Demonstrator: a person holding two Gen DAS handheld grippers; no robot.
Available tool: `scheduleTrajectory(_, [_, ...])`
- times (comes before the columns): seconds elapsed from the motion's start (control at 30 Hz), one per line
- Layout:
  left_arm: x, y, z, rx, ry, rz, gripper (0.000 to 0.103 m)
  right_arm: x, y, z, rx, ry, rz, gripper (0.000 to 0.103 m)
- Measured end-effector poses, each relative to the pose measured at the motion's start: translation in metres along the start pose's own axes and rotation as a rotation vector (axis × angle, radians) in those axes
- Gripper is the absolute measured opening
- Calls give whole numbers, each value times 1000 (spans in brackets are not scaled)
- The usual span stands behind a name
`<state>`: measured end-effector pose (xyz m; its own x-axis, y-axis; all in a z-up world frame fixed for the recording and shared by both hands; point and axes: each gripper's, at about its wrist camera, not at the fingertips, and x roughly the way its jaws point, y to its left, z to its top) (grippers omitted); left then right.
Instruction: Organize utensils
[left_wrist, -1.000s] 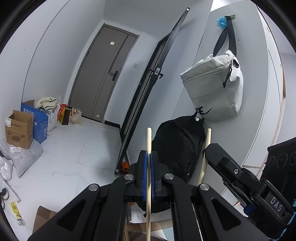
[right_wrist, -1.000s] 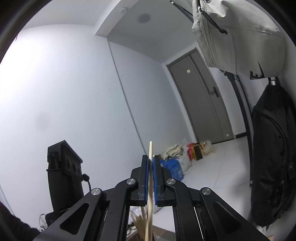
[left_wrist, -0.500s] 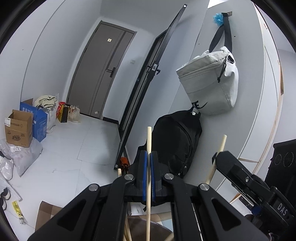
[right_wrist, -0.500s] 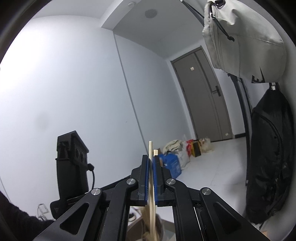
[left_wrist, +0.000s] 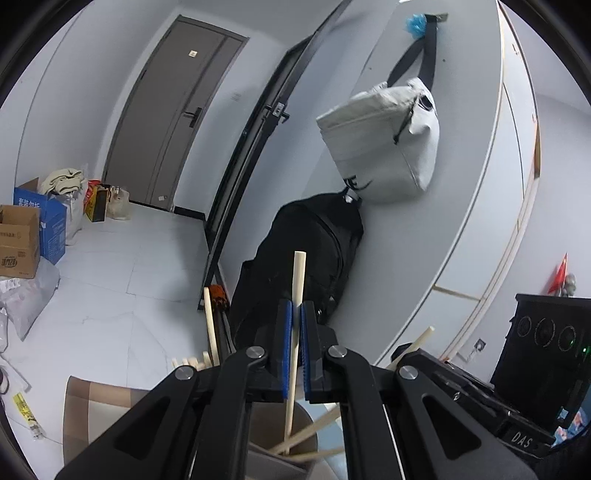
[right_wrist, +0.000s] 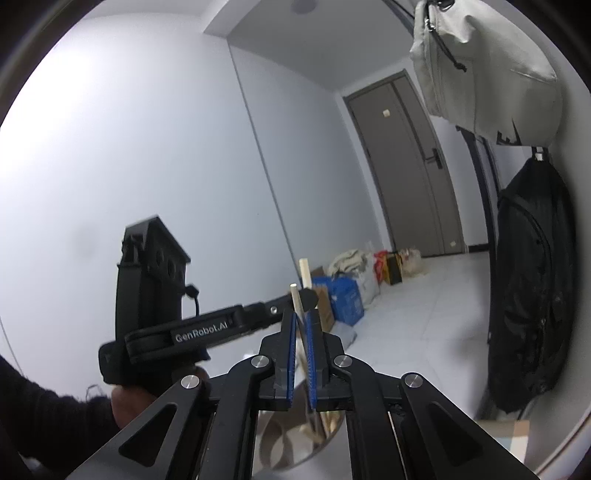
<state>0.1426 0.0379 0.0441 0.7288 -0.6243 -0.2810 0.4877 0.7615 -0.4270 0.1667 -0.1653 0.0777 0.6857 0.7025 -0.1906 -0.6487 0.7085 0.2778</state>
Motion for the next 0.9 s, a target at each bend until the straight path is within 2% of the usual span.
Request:
scheduleTrajectory(0.23, [-4, -1, -6, -25, 88, -69, 1, 0, 5, -4, -9, 63, 4, 7])
scheduleTrajectory(0.3, [-8, -1, -8, -29, 98, -65, 1, 1, 3, -6, -3, 86, -1, 8])
scheduleTrajectory(0.4, [-8, 3, -10, -57, 143, -90, 5, -2, -1, -8, 26, 107, -12, 10])
scheduleTrajectory(0.47, [-7, 4, -12, -57, 169, -92, 8, -3, -4, -9, 49, 122, -18, 23])
scheduleTrajectory(0.53, [-5, 4, -14, -51, 195, -90, 23, -8, -7, -11, 67, 124, -19, 36])
scheduleTrajectory(0.6, [0, 4, -16, -54, 238, -98, 36, -13, -8, -12, 79, 122, -29, 42])
scheduleTrajectory(0.63, [-1, 4, -16, -50, 247, -93, 37, -16, -8, -12, 83, 122, -36, 47])
scheduleTrajectory(0.73, [-12, 0, -15, -56, 235, -79, 40, -27, -7, -14, 94, 119, -38, 57])
scheduleTrajectory(0.83, [-31, -8, -16, -47, 194, -19, 50, -35, -4, -18, 93, 127, -65, 77])
scheduleTrajectory(0.9, [-46, -17, -18, -19, 152, 41, 55, -37, -1, -20, 86, 136, -87, 78])
